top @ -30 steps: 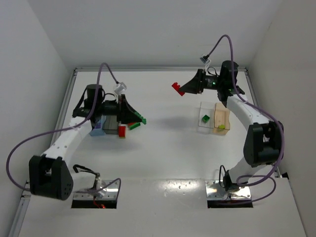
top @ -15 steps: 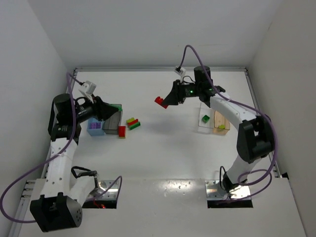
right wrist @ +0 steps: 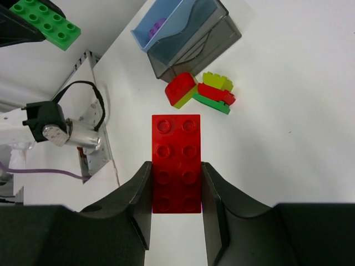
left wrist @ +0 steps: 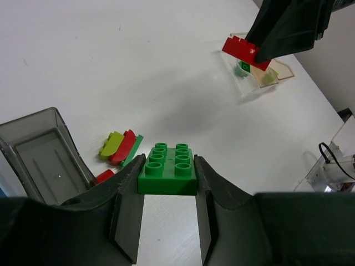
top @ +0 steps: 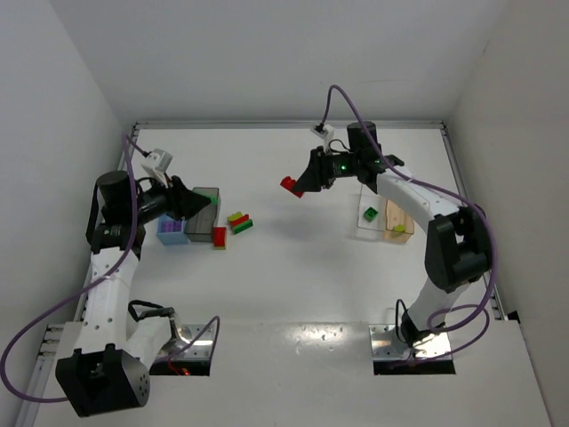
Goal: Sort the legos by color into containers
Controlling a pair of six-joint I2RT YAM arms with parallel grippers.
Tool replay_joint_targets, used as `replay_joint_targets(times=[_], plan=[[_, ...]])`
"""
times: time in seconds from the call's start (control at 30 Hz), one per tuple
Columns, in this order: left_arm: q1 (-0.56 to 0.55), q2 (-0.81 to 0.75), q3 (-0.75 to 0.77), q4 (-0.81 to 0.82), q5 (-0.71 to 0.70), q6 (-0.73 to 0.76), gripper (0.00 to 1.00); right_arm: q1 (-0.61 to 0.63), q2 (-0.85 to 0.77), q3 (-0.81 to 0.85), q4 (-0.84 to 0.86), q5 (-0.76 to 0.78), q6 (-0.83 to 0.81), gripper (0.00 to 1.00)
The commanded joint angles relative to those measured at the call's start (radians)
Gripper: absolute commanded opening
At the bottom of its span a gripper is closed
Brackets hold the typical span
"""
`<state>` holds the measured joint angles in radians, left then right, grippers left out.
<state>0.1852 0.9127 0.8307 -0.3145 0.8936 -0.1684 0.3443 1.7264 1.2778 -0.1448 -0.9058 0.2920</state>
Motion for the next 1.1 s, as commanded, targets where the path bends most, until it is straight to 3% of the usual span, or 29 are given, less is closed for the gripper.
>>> replay_joint_targets(times=[0.0,0.23,0.43,0.53,0.63,0.77,1.07], plan=[[0.013,-0.005,-0.004,0.006,-0.008,0.007,0.07,0.002,-0.021,0.026,0.016,0.004,-0.024,0.01],[-0.165,0.199,0.07,0.095,-0.025,-0.068,0.07,-0.071,-0.117,0.008,-0.01,0.103,-0.033,0.01],[-0.53,0.475,0.177,0.325,-0.082,-0.189,0.07,-0.192,-0.338,-0.064,-0.042,0.338,-0.044,0.01],[-0.712,0.656,0.353,0.365,-0.139,-0.198,0.07,-0.252,-0.459,-0.074,-0.077,0.503,-0.044,0.01],[-0.791,0.835,0.468,0.416,-0.211,-0.243,0.07,-0.271,-0.522,-0.074,-0.119,0.57,-0.053,0.01],[-0.869,1.067,0.735,0.459,-0.229,-0.321,0.07,-0.306,-0.62,-0.109,-0.131,0.656,-0.044,0.01],[-0.972,1.408,1.08,0.462,-0.294,-0.424,0.08,-0.364,-0.679,-0.169,-0.121,0.564,0.061,0.01]])
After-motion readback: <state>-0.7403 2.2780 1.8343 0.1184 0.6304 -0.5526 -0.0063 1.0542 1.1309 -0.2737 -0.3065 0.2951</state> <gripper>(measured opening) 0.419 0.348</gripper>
